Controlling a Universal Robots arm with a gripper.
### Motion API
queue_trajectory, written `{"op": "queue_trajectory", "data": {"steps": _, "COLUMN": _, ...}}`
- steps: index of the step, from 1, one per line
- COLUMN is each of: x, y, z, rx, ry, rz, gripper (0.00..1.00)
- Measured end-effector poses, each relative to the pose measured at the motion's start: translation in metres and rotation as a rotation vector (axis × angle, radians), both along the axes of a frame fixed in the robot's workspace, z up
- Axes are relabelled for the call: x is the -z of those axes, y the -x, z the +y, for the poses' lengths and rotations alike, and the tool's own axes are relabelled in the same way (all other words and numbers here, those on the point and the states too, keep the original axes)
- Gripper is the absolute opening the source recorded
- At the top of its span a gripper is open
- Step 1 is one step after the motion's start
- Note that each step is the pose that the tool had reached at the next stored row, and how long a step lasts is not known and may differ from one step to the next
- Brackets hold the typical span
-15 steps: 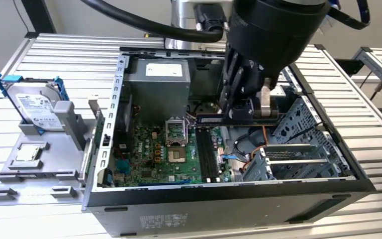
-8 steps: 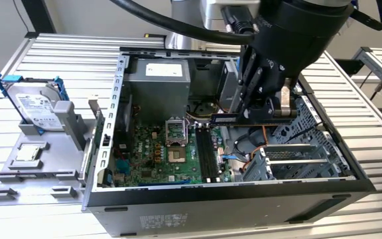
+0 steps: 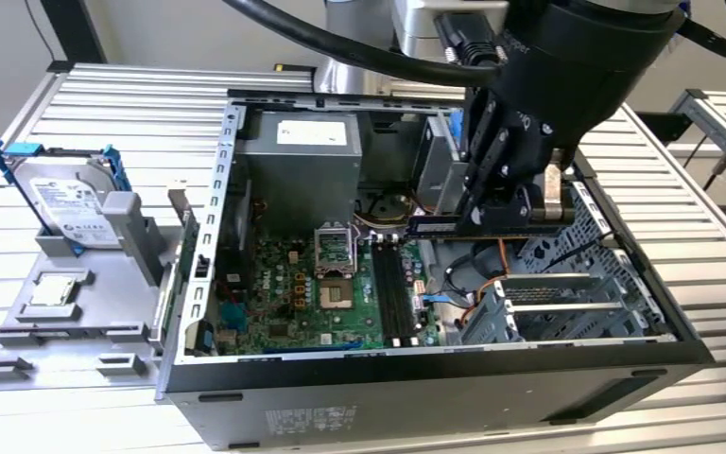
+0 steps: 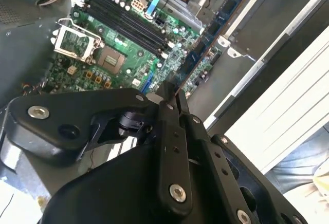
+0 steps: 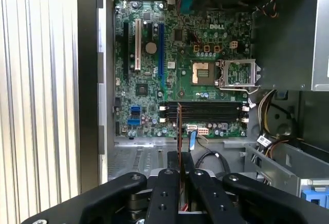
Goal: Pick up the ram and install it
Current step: 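Pick up the ram and move it above insertion slot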
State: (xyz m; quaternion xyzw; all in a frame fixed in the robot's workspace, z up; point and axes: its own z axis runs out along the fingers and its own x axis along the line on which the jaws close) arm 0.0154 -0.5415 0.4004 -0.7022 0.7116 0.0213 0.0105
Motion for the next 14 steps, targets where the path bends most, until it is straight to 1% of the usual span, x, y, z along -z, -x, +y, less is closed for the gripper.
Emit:
{"op": "queue_trajectory", "data": {"steps": 1, "x": 0.0001, "y": 0.0, "z": 0.0007, "rx": 0.0, "ry": -0.0001, "rz": 0.0, "gripper": 0.0}}
{"op": "queue_trajectory", "data": {"steps": 2, "x": 0.0, "y": 0.0, "z": 0.0034, "rx": 0.0, "ry": 0.0003, "rz": 0.0, "gripper": 0.0}}
{"op": "queue_trajectory", "data": {"steps": 3, "x": -0.0001, "y": -0.0001, "z": 0.0073, "rx": 0.0, "ry": 0.0011, "rz": 0.0001, "gripper": 0.0}}
{"op": "queue_trajectory", "data": {"steps": 8, "x": 0.0, "y": 0.0, "z": 0.0301, "rx": 0.0, "ry": 0.0026, "rz": 0.0, "gripper": 0.0}}
{"op": "queue_trajectory", "data": {"steps": 10, "x": 0.0001, "y": 0.0, "z": 0.0387, "rx": 0.0, "ry": 0.0026, "rz": 0.0, "gripper": 0.0}}
{"op": "queue_trajectory", "data": {"steps": 12, "x": 0.0, "y": 0.0, "z": 0.0485, "rx": 0.0, "ry": 0.0027, "rz": 0.0, "gripper": 0.0}}
{"op": "queue_trajectory", "data": {"steps": 14, "x": 0.0, "y": 0.0001, "z": 0.0573, "rx": 0.0, "ry": 0.0028, "rz": 0.0, "gripper": 0.0}}
